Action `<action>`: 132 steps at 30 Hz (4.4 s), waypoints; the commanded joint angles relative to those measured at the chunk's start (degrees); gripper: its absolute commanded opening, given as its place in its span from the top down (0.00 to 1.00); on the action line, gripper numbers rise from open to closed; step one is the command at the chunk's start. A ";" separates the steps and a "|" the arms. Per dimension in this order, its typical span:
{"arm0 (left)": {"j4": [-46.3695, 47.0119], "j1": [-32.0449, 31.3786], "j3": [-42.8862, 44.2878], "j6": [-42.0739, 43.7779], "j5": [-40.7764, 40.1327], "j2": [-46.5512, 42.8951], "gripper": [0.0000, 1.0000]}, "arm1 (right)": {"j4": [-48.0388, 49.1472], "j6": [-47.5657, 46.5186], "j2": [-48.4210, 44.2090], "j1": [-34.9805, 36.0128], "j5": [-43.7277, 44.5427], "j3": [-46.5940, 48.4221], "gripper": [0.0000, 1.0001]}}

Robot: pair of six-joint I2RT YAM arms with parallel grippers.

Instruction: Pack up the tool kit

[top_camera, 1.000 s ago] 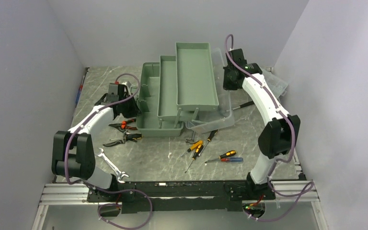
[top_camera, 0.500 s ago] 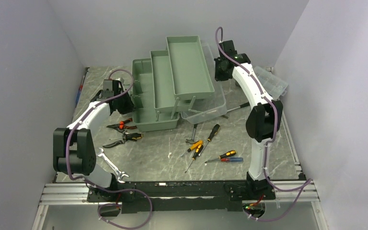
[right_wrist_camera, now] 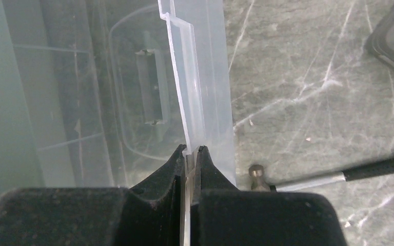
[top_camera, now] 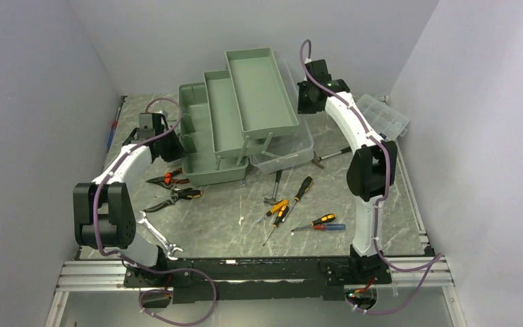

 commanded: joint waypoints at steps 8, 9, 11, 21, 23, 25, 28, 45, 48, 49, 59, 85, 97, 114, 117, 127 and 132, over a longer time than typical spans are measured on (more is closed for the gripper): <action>10.68 -1.44 -5.00 -6.16 11.36 -4.23 1.00 | 13.16 10.67 1.37 4.32 -16.48 -3.63 1.00; 10.87 -1.63 -5.43 -6.12 11.64 -4.12 1.00 | 12.99 10.52 1.59 3.89 -15.82 -3.71 1.00; 10.93 -2.46 -5.75 -6.04 11.76 -3.65 1.00 | 12.71 10.00 1.80 3.01 -15.02 -4.02 1.00; 7.80 -4.87 -2.34 -4.97 9.27 -3.03 1.00 | 16.92 10.71 1.91 1.76 -18.35 -8.44 1.00; 7.53 -4.81 -2.09 -4.92 9.26 -3.29 1.00 | 18.54 10.74 2.81 1.50 -19.48 -7.90 1.00; 7.73 -4.80 -2.43 -4.97 9.26 -3.56 1.00 | 18.56 10.31 4.52 1.38 -20.66 -5.09 1.00; 7.87 -4.78 -2.67 -5.02 9.42 -3.51 1.00 | 18.12 9.09 6.19 1.45 -21.73 -1.25 1.00; 8.02 -4.76 -6.39 -4.48 8.65 -6.25 1.00 | 11.27 7.80 -6.47 0.17 -9.40 -9.40 0.45; 7.54 -4.72 -6.19 -4.39 7.40 -6.89 1.00 | 12.51 9.44 -13.78 -2.18 -7.15 -16.64 0.43; 7.20 -4.72 -5.87 -4.21 7.08 -6.92 1.00 | 12.71 9.94 -15.72 -3.49 -7.50 -18.61 0.41; 6.92 -4.73 -4.96 -4.19 7.12 -6.99 1.00 | 12.77 10.79 -36.42 -10.57 -8.34 -40.46 0.40; 5.02 -3.10 -3.54 -3.48 7.90 -10.35 0.59 | 35.12 38.45 -42.55 27.19 22.06 -73.15 0.45; 5.69 -2.40 -6.52 -3.63 7.52 -9.98 0.49 | 33.10 38.66 -25.98 32.79 27.65 -65.44 0.55; 9.88 -1.68 -9.13 -5.12 7.84 -7.54 0.70 | 15.28 54.59 -22.57 33.06 24.19 -65.02 1.00; 10.67 -1.70 -9.31 -5.27 7.62 -7.19 0.71 | 14.89 60.33 -25.88 33.06 21.68 -68.33 1.00; 14.26 -2.14 -10.02 -6.94 8.86 -4.73 0.97 | 24.51 69.72 -31.48 34.57 14.38 -70.77 1.00; 15.25 -2.78 -9.86 -7.79 8.99 -4.03 1.00 | 27.74 77.10 -36.02 35.43 15.80 -75.31 1.00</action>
